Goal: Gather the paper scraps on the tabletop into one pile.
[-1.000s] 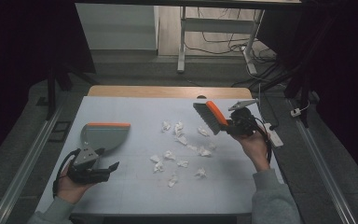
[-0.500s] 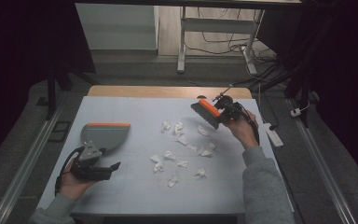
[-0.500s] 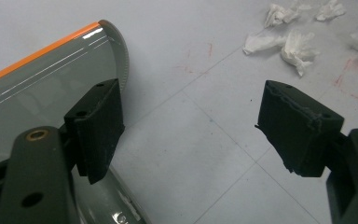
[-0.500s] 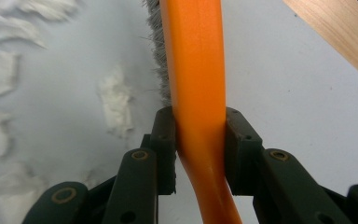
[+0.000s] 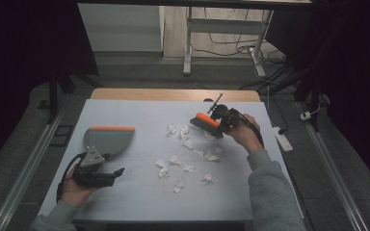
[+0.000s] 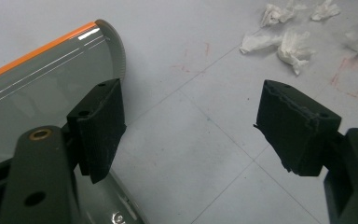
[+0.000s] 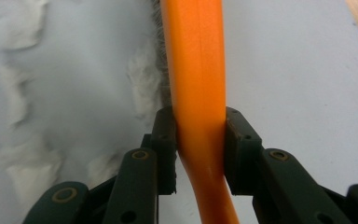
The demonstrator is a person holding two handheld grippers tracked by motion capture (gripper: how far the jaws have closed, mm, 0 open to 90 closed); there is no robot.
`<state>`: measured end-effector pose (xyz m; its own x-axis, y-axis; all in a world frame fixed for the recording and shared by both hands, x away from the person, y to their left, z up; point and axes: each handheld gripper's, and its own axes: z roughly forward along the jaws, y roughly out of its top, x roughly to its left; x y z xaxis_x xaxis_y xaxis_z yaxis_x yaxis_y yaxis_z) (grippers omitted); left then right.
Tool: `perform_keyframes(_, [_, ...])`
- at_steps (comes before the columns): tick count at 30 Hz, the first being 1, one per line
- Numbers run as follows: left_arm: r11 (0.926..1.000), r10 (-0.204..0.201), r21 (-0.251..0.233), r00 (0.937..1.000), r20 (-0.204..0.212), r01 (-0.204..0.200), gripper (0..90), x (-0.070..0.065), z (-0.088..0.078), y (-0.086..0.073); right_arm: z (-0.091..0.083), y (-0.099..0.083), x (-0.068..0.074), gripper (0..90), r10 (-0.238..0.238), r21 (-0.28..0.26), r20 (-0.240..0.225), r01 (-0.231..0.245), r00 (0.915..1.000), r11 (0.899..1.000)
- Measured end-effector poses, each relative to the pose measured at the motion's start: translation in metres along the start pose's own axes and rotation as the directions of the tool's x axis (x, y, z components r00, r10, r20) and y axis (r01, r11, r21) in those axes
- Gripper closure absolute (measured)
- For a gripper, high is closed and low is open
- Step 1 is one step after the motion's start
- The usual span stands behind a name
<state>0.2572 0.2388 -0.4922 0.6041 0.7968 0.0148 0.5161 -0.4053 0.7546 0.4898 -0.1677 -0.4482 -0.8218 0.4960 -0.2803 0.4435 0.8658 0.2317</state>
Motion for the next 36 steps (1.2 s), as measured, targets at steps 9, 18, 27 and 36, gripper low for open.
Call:
perform_keyframes(9, [1.0, 0.008, 0.003, 0.9999, 0.011, -0.008, 24.9, -0.002, 0.002, 0.001, -0.022, -0.002, 0.004, 69.3, -0.024, -0.07, -0.116, 0.016, 0.9929, 0.997])
perform_keyframes(18, [1.0, 0.007, -0.002, 0.9999, 0.012, -0.007, 25.2, -0.001, 0.001, 0.0, -0.023, 0.022, -0.026, 69.3, 0.002, -0.116, -0.148, -0.019, 0.989, 0.993])
perform_keyframes(27, [1.0, 0.004, 0.002, 0.9999, 0.014, -0.004, 25.2, 0.001, 0.003, -0.001, -0.002, 0.048, -0.021, 69.3, -0.034, -0.18, -0.172, 0.003, 0.9845, 0.984])
perform_keyframes(36, [1.0, 0.009, 0.003, 0.9998, 0.018, -0.009, 25.2, -0.001, 0.003, 0.0, -0.002, 0.06, -0.011, 69.3, -0.052, -0.233, -0.155, 0.015, 0.9866, 0.972])
